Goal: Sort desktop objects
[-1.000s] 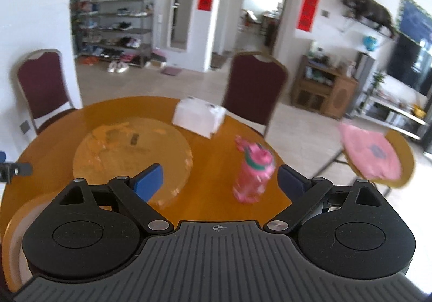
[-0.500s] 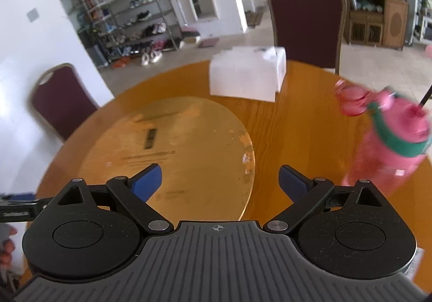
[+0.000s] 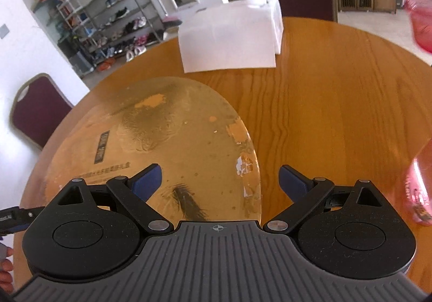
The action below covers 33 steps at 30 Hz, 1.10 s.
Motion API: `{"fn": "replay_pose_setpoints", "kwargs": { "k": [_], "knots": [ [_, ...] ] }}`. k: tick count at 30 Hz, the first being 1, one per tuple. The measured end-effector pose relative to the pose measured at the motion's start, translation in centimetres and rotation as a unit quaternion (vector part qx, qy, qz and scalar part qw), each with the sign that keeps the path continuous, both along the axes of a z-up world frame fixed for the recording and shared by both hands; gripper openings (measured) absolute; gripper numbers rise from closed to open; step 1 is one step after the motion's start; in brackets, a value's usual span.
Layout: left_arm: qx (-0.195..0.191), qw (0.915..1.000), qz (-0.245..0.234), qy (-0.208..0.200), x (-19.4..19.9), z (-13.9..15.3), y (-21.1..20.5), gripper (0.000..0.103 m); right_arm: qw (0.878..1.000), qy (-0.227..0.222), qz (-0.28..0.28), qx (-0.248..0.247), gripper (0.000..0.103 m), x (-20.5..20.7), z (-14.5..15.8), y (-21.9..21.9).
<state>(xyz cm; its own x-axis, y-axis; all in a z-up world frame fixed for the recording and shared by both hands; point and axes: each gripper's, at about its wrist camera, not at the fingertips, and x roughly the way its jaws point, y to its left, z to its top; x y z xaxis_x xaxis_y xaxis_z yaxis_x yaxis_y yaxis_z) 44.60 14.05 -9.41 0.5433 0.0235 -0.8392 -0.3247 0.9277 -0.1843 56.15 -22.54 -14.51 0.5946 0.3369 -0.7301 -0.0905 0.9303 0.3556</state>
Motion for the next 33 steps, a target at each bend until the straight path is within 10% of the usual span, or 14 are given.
{"fn": "replay_pose_setpoints", "kwargs": {
  "k": [20, 33],
  "knots": [
    [-0.052, 0.9986, 0.000, 0.012, 1.3, -1.6, 1.1, 0.101, 0.998, 0.041, 0.038, 0.033, 0.101, 1.7, -1.8, 0.5],
    [-0.042, 0.9984, 0.017, -0.033, -1.9, 5.1, 0.6, 0.101, 0.999, -0.016, 0.025, 0.039, 0.093, -3.2, 5.5, -0.3]
  ]
}}
